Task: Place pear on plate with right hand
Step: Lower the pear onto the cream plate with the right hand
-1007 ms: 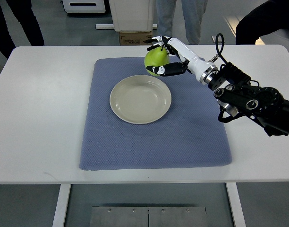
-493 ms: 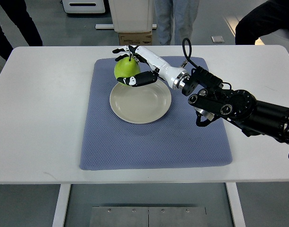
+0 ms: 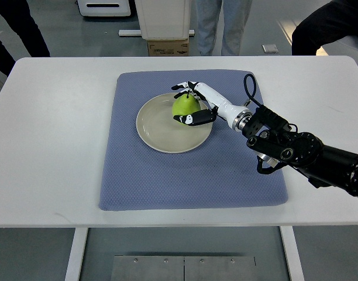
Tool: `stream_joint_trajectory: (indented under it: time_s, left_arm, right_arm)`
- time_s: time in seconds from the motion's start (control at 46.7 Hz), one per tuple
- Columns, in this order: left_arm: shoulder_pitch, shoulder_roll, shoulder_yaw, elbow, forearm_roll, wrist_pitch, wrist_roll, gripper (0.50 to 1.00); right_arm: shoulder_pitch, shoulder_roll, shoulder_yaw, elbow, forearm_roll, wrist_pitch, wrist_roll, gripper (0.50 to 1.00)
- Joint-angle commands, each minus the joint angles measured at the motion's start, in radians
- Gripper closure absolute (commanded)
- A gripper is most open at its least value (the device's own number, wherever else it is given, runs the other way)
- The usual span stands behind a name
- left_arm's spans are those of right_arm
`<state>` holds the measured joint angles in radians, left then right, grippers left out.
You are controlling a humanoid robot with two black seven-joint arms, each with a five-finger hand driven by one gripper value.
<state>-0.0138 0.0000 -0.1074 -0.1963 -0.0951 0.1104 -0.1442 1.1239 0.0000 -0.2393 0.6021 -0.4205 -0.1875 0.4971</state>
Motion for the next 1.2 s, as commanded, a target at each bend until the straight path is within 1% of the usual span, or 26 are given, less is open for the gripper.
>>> stream_joint_trajectory:
  time_s: [0.0, 0.386, 0.6, 0.814, 0.835, 0.857, 0.878, 0.921, 1.178]
  left_arm:
    - [0.000, 0.000, 0.000, 0.000, 0.000, 0.000, 0.000, 0.500]
    - [0.000, 0.000, 0.000, 0.000, 0.000, 0.000, 0.000, 0.500]
    - [0.000, 0.000, 0.000, 0.000, 0.000, 0.000, 0.000, 0.500]
    - [0.000, 0.000, 0.000, 0.000, 0.000, 0.000, 0.000, 0.500]
    - [0.000, 0.000, 0.000, 0.000, 0.000, 0.000, 0.000, 0.500]
    - [0.000, 0.000, 0.000, 0.000, 0.000, 0.000, 0.000, 0.500]
    - [0.000, 0.000, 0.000, 0.000, 0.000, 0.000, 0.000, 0.500]
    - [0.000, 0.000, 0.000, 0.000, 0.000, 0.000, 0.000, 0.500]
    - [0.000, 0.000, 0.000, 0.000, 0.000, 0.000, 0.000, 0.500]
  right_arm:
    - [-0.007, 0.000, 0.000, 0.001, 0.000, 0.000, -0.002, 1.000]
    - [-0.015, 0.000, 0.000, 0.001, 0.000, -0.004, -0.006, 1.000]
    - [-0.033, 0.000, 0.000, 0.004, 0.000, -0.004, -0.029, 1.000]
    - [-0.032, 0.000, 0.003, 0.007, 0.002, -0.004, -0.025, 1.000]
    - [-0.033, 0.000, 0.005, 0.007, 0.002, -0.009, -0.022, 0.787]
    - [-0.033, 0.000, 0.011, 0.007, 0.003, -0.013, -0.020, 0.509]
    - [-0.036, 0.000, 0.015, 0.011, 0.005, -0.021, -0.017, 0.500]
    - [-0.044, 0.000, 0.020, 0.019, 0.005, -0.036, -0.011, 0.500]
    - [-0.044, 0.000, 0.018, 0.024, 0.005, -0.039, 0.001, 0.500]
